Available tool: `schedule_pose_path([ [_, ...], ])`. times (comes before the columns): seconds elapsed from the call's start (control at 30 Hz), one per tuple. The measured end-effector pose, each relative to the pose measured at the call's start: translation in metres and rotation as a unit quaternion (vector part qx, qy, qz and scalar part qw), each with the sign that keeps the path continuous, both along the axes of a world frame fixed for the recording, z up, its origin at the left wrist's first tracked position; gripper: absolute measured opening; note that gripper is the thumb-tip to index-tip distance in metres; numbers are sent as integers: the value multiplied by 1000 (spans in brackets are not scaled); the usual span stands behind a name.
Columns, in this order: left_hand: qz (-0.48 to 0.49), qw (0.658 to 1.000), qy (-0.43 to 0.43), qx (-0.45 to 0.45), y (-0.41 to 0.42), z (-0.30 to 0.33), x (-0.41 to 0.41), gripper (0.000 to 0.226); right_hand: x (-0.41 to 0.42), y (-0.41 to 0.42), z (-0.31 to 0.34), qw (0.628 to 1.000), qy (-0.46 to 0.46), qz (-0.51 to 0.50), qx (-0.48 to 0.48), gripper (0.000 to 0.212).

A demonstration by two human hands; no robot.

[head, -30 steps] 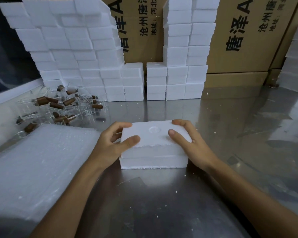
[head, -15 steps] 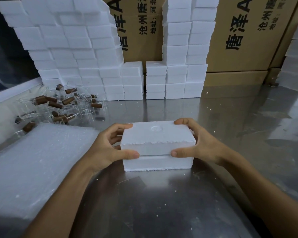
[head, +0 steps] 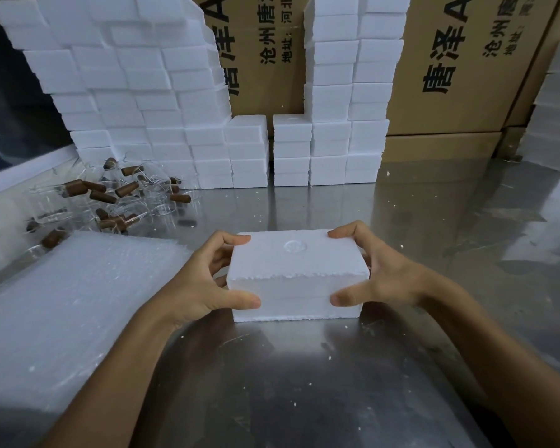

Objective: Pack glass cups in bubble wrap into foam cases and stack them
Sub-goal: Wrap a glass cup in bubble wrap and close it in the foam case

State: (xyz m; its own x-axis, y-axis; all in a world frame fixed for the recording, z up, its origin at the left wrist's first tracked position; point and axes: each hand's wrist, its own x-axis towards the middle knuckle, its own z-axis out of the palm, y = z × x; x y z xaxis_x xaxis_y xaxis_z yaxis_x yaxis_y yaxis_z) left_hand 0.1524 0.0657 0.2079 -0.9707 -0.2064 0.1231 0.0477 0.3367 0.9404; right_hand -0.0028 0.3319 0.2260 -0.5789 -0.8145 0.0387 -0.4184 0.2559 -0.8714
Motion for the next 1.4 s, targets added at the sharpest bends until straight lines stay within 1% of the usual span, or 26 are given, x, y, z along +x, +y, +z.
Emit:
schedule_pose_path([
  [0.2,9,998,32,59,1,-4,-1,81,-1,-1,-2,1000,-4,4,2,86],
  [0.5,3,997,15,71,5,-3,-2,86,-2,1,-2,1000,0,10,-3,82],
  [0.67,-3,997,13,73,3,-6,-2,83,-3,1,-2,1000,11,11,-5,81],
  [0.83,0,995,41,86,4,-11,-2,85,0,-1,-5,999,46,-2,-10,78],
  [0.9,38,995,52,81,3,-13,-3,92,2,-5,-7,998,43,-20,-28,78],
  [0.97,110,989,59,77,4,-16,-6,98,4,-9,-10,997,42,-47,-48,79],
  [1.03,157,982,61,81,8,-19,-11,93,4,-13,-13,994,56,-72,-58,79],
  [1.13,186,972,51,131,12,-21,-18,75,4,-17,-15,992,55,-90,-65,79],
  [1.2,186,968,50,158,12,-18,-18,69,4,-16,-15,992,54,-89,-65,79],
  [1.27,173,964,58,192,9,-13,-16,68,3,-14,-14,993,56,-83,-58,80],
  [1.33,162,957,62,234,9,-8,-14,76,3,-12,-14,994,66,-77,-46,79],
  [1.4,166,948,55,266,14,-4,-14,77,2,-12,-15,993,74,-82,-47,79],
])
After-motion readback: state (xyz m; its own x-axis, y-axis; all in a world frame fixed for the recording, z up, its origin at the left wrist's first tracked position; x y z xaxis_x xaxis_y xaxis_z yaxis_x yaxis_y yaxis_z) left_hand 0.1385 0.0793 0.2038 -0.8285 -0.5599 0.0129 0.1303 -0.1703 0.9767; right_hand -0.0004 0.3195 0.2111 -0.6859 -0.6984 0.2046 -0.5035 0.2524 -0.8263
